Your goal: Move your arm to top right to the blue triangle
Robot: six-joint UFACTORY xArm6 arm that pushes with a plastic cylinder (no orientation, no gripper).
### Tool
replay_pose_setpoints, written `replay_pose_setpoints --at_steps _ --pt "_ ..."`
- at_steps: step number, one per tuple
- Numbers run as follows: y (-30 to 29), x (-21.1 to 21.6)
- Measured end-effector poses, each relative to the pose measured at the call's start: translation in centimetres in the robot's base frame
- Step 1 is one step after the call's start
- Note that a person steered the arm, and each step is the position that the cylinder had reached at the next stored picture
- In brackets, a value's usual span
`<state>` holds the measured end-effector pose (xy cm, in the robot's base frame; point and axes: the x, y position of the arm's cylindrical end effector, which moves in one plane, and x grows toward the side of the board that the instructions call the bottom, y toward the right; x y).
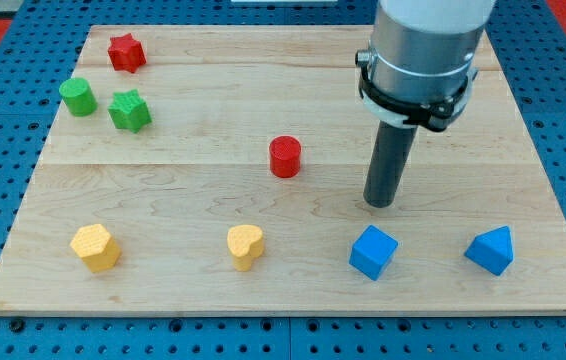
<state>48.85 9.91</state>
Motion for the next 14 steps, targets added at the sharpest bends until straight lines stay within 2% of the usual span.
replay_pose_setpoints --at_steps 5,7,9,10,12,13,14 --pt "1.1 -6.1" --pt "6.9 -7.6" --pt "9.5 -7.6" --pt "13.5 -7.6" --pt "18.7 -5.0" --pt "17.9 -0.2" --pt "18.2 2.3"
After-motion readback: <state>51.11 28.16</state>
